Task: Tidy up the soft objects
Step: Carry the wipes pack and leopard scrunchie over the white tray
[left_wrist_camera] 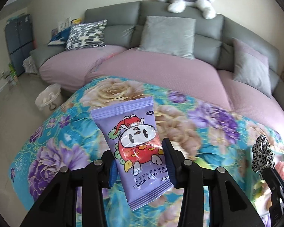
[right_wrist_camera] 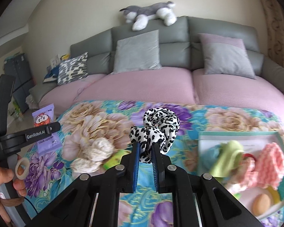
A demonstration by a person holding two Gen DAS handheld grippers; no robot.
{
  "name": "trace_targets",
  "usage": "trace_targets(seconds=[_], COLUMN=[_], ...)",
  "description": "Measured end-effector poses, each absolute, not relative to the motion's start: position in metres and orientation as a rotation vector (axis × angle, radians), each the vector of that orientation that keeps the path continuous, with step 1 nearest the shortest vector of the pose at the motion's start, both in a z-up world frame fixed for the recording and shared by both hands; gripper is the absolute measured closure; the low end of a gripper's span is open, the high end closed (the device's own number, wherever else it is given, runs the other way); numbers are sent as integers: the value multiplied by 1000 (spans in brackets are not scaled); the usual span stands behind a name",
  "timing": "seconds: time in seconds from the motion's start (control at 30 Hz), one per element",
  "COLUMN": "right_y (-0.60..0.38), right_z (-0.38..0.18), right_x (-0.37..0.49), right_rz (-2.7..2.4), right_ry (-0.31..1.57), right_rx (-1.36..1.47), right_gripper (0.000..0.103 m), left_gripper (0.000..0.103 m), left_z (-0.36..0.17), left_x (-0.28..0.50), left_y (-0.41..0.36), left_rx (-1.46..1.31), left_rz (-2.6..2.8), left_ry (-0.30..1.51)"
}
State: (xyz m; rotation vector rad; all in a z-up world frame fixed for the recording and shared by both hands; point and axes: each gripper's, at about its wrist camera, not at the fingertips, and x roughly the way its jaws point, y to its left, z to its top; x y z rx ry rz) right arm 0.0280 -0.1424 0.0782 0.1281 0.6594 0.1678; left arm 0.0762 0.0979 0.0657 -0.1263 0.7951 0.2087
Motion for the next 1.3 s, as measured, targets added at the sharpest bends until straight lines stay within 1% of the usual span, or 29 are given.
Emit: trace_targets(seconds=[0.4, 0.8, 1.1, 1.3], right_y=[-246, -342, -373, -384], right_z=[91, 92, 75, 59], right_x=[-5, -37, -28, -15], right_rz=[-34, -219, -245, -252], right_ry=[622, 596, 617, 648], right_rx=[187, 257, 302, 313], right_gripper=[90, 90, 90, 90], left_gripper=[59, 59, 59, 59], left_z=[82, 71, 51, 41], left_x=[69, 58, 52, 57], left_y=[-13, -119, -199, -231], left_rx=[-17, 85, 180, 222], left_rz=[-5, -249, -402, -448], left_ry=[767, 798, 815, 808])
